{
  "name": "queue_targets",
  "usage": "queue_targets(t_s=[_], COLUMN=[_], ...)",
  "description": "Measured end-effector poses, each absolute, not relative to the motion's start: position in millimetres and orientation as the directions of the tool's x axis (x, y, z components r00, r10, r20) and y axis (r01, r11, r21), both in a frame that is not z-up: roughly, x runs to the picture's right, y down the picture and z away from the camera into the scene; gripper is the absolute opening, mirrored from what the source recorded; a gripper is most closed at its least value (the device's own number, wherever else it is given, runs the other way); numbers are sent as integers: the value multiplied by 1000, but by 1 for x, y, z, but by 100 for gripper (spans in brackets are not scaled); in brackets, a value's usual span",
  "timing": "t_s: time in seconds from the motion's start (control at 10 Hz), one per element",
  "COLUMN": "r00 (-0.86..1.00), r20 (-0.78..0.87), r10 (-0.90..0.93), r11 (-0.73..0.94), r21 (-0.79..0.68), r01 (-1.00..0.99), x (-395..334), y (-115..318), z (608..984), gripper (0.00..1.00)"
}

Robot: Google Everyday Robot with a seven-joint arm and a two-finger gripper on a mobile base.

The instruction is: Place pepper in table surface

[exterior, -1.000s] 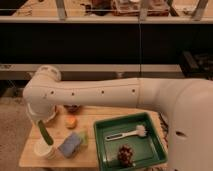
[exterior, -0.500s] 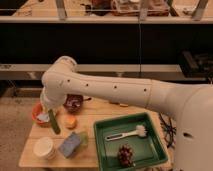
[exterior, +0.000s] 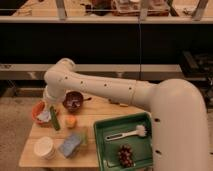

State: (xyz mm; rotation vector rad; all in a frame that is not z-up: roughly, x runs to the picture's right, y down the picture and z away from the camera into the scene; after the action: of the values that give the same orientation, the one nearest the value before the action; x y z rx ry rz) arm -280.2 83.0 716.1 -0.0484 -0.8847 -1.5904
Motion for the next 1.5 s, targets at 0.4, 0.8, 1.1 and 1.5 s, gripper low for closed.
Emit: queue_targets(t_s=[0.4, 0.8, 1.1, 1.5], r00=[-220, -174, -147, -82], r20=[589, 656, 682, 643], r10=[-778, -735, -716, -761], r11=[86, 90, 109, 133], r21=[445, 348, 318, 279], r01=[891, 933, 942, 951], x=[-295, -299, -291, -278], y=[106, 121, 138, 135], z=[745, 749, 761, 754], gripper=[20, 51, 78, 80])
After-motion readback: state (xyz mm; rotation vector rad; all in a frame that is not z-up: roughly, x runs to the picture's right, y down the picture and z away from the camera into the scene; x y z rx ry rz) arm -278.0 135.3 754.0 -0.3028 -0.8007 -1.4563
